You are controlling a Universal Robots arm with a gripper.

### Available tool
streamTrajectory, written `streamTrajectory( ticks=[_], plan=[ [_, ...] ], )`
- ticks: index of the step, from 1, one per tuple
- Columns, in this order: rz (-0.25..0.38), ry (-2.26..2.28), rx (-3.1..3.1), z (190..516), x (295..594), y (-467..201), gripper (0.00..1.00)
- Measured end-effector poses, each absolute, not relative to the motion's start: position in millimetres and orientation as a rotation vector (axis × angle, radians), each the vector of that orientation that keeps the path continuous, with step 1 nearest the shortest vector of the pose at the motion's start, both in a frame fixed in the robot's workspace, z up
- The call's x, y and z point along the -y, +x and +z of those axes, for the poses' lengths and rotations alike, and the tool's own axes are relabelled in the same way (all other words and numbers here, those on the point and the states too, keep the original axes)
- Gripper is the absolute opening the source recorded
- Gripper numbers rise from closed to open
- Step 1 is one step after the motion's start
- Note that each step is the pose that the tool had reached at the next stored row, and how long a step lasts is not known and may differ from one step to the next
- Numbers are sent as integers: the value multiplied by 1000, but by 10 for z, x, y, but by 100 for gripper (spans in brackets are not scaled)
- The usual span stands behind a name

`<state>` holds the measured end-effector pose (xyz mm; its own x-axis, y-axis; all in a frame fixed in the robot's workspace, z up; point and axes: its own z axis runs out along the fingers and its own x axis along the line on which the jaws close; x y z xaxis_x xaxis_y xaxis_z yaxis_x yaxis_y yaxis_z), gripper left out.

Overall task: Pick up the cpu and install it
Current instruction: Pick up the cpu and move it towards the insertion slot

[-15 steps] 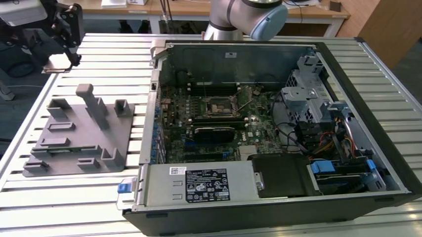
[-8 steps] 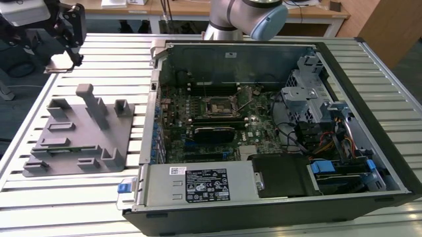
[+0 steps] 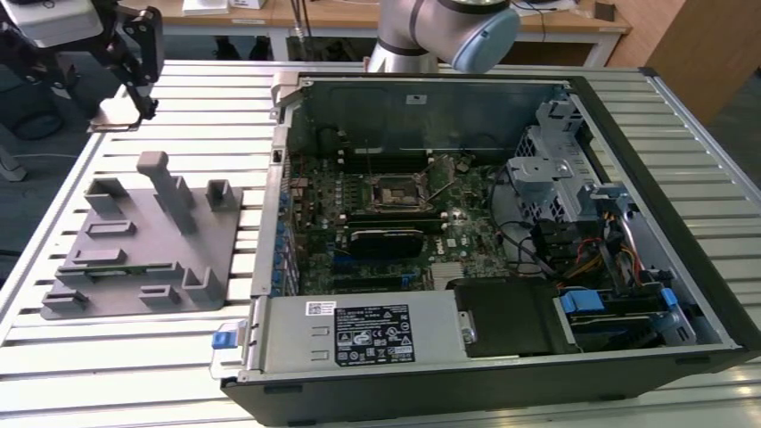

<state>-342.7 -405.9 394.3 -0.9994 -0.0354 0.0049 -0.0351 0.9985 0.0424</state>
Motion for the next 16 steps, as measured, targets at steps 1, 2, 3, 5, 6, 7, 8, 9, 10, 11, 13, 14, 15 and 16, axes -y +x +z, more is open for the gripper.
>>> streamTrajectory(
  ticks=[1,2,3,5,6,7,8,9,10,11,13,14,15,16],
  plan=[
    [-66,55,3135,3942,4059,-3417,54],
    [-66,55,3135,3942,4059,-3407,54],
    [-67,55,3135,3942,4059,-3393,54],
    [-67,55,3135,3943,4059,-3370,54],
    [-68,55,3135,3942,4059,-3358,54],
    [-68,55,3135,3943,4059,-3343,54],
    [-68,55,3135,3943,4059,-3331,54],
    [-68,55,3135,3942,4059,-3315,54],
    [-68,55,3135,3943,4059,-3297,54],
    [-68,55,3134,3943,4059,-3274,54],
    [-68,55,3134,3942,4059,-3210,54],
    [-68,55,3134,3942,4059,-3178,54],
    [-68,55,3134,3942,4059,-3146,54],
    [-68,55,3133,3943,4059,-3120,54]
  ],
)
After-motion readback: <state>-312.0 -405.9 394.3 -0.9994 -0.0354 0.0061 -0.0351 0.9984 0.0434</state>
